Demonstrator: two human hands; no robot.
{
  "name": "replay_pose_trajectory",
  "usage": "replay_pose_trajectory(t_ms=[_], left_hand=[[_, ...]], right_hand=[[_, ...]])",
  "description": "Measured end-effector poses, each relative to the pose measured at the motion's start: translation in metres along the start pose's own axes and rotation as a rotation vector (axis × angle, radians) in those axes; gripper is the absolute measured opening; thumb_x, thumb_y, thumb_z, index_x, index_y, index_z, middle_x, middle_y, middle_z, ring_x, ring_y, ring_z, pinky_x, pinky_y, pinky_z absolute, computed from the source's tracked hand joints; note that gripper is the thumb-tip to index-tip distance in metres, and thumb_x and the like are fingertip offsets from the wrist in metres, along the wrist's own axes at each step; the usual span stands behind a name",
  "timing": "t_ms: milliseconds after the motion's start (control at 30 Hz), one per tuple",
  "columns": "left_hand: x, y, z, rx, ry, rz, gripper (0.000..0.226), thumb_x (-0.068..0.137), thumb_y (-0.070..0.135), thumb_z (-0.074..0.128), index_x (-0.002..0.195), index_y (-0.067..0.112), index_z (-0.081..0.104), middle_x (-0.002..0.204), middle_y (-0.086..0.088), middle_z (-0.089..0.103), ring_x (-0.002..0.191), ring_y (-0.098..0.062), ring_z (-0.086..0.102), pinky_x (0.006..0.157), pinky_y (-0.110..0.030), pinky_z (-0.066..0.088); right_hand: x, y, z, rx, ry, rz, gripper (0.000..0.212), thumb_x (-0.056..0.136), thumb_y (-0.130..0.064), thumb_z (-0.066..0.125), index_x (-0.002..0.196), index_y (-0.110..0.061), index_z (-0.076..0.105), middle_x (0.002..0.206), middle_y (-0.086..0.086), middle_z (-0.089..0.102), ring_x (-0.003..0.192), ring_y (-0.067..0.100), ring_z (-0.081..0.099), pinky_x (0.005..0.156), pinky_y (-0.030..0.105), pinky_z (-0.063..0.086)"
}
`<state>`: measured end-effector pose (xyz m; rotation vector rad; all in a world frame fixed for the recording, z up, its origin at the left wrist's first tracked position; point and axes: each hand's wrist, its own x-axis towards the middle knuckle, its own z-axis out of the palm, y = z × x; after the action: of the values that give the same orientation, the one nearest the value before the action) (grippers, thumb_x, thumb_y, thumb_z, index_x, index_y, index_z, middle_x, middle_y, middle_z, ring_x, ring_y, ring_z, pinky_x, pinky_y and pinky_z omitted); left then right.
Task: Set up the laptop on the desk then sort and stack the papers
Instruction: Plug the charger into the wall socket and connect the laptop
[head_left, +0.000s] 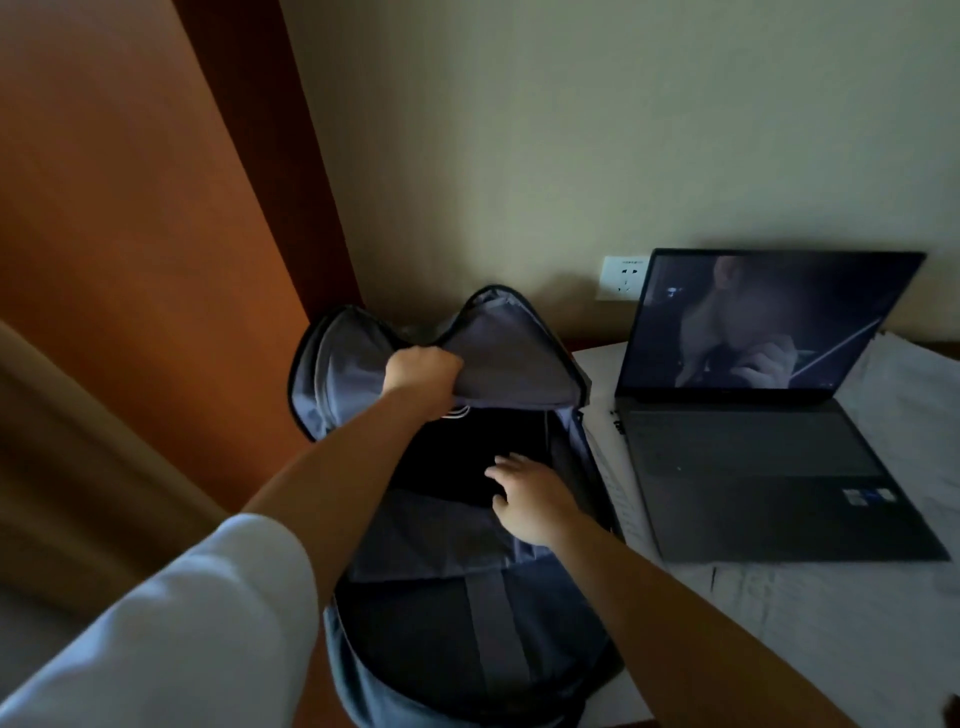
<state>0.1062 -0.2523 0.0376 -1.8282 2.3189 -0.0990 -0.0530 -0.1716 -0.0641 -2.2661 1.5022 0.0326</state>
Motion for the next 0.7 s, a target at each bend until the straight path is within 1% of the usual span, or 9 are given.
replay_pose_trajectory(t_ms=[33, 100, 200, 267, 333, 400, 533, 633, 700], left_hand=[[0.004, -0.003, -0.009, -0.014, 0.014, -0.008, 0.032, 0.085, 0.042, 0.062, 0.112, 0.024, 0.061, 0.113, -0.008, 0.064, 0.104, -0.031, 0.062, 0.077, -0.034, 0.048], [0.008, -0.006, -0.019, -0.060, 0.043, -0.022, 0.022, 0.083, 0.028, 0.063, 0.104, 0.023, 0.065, 0.107, -0.009, 0.066, 0.099, -0.032, 0.063, 0.074, -0.033, 0.047], [0.009, -0.009, -0.024, -0.121, 0.082, -0.026, 0.031, 0.079, 0.018, 0.061, 0.109, 0.026, 0.066, 0.108, -0.008, 0.066, 0.100, -0.032, 0.062, 0.076, -0.033, 0.048], [0.006, -0.013, -0.020, -0.152, 0.100, -0.019, 0.035, 0.080, 0.019, 0.059, 0.113, 0.028, 0.065, 0.110, -0.007, 0.066, 0.102, -0.031, 0.062, 0.078, -0.033, 0.048], [0.003, -0.015, -0.014, -0.186, 0.109, -0.026, 0.033, 0.080, 0.018, 0.058, 0.111, 0.028, 0.065, 0.108, -0.007, 0.066, 0.100, -0.032, 0.062, 0.076, -0.033, 0.048], [0.002, -0.016, -0.010, -0.217, 0.115, -0.021, 0.030, 0.081, 0.019, 0.058, 0.108, 0.027, 0.065, 0.105, -0.007, 0.067, 0.098, -0.032, 0.062, 0.073, -0.033, 0.046], [0.004, -0.020, -0.007, -0.229, 0.114, 0.009, 0.027, 0.081, 0.018, 0.057, 0.107, 0.025, 0.065, 0.102, -0.007, 0.067, 0.097, -0.031, 0.062, 0.069, -0.031, 0.042], [0.007, -0.024, -0.007, -0.230, 0.104, 0.031, 0.028, 0.082, 0.016, 0.055, 0.108, 0.025, 0.064, 0.102, -0.006, 0.067, 0.096, -0.030, 0.062, 0.069, -0.032, 0.043], [0.010, -0.027, -0.008, -0.247, 0.095, 0.047, 0.028, 0.083, 0.017, 0.056, 0.108, 0.025, 0.065, 0.101, -0.005, 0.067, 0.094, -0.029, 0.062, 0.069, -0.033, 0.045]], right_hand=[[0.001, 0.001, -0.003, -0.019, 0.014, 0.000, 0.047, 0.098, -0.027, 0.042, 0.144, -0.016, 0.039, 0.153, 0.002, 0.034, 0.142, 0.020, 0.026, 0.114, 0.032, 0.027], [0.004, 0.002, -0.010, -0.015, 0.004, 0.019, 0.049, 0.098, -0.029, 0.043, 0.145, -0.017, 0.038, 0.146, 0.003, 0.043, 0.134, 0.022, 0.039, 0.107, 0.033, 0.036], [0.014, -0.004, -0.021, -0.025, 0.039, 0.048, 0.047, 0.097, -0.026, 0.043, 0.143, -0.017, 0.038, 0.122, 0.009, 0.061, 0.105, 0.028, 0.059, 0.083, 0.036, 0.050], [0.028, -0.012, -0.025, -0.068, 0.124, 0.044, 0.041, 0.096, -0.022, 0.042, 0.136, -0.014, 0.045, 0.114, 0.011, 0.063, 0.100, 0.029, 0.059, 0.078, 0.036, 0.051], [0.045, -0.019, -0.024, -0.092, 0.163, 0.035, 0.040, 0.094, -0.020, 0.045, 0.133, -0.014, 0.045, 0.128, 0.010, 0.054, 0.115, 0.030, 0.050, 0.089, 0.039, 0.048], [0.063, -0.025, -0.022, -0.102, 0.160, 0.027, 0.047, 0.091, -0.021, 0.050, 0.137, -0.015, 0.040, 0.142, 0.008, 0.040, 0.128, 0.029, 0.039, 0.099, 0.041, 0.042], [0.095, -0.036, -0.017, -0.173, 0.163, 0.032, 0.066, 0.089, -0.020, 0.053, 0.148, -0.022, 0.022, 0.144, 0.010, 0.039, 0.131, 0.034, 0.037, 0.103, 0.043, 0.037], [0.115, -0.042, -0.013, -0.199, 0.058, 0.137, 0.056, 0.093, -0.023, 0.046, 0.146, -0.023, 0.025, 0.148, 0.011, 0.033, 0.133, 0.037, 0.032, 0.107, 0.049, 0.031], [0.125, -0.049, -0.013, -0.201, 0.029, 0.192, 0.049, 0.094, -0.020, 0.043, 0.142, -0.021, 0.034, 0.144, 0.013, 0.039, 0.130, 0.036, 0.038, 0.105, 0.048, 0.035]])
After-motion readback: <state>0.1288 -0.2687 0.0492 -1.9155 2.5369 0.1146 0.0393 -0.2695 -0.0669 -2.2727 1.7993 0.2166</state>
